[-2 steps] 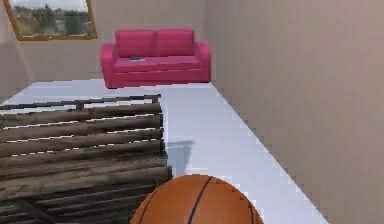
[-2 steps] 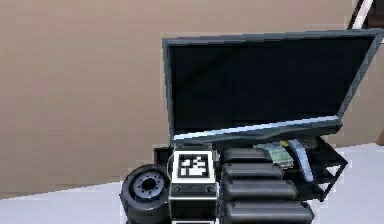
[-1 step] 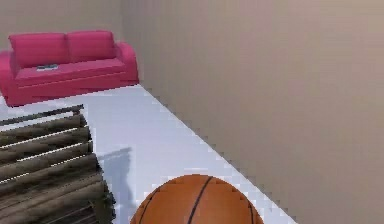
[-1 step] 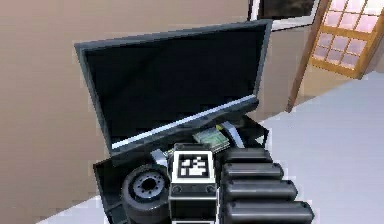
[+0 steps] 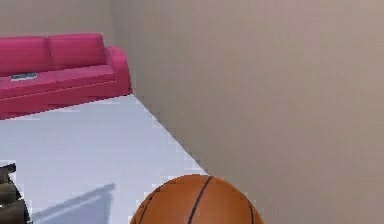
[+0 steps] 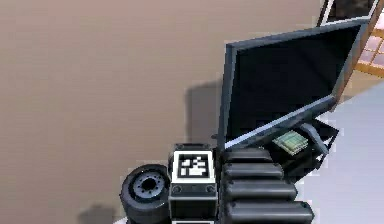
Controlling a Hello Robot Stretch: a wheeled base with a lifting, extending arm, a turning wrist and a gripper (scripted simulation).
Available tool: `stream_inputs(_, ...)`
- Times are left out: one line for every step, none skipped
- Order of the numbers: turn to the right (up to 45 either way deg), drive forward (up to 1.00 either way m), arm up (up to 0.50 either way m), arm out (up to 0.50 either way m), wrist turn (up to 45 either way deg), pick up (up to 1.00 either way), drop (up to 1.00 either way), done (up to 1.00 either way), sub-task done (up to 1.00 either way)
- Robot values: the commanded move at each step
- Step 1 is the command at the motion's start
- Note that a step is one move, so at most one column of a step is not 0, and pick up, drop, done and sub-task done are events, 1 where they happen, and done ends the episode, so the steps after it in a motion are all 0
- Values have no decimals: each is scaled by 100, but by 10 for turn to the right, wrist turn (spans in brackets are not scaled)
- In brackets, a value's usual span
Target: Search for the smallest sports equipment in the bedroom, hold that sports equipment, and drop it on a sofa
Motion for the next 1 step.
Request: stream_inputs(-150,0,0,0,0,0,0,0,0)
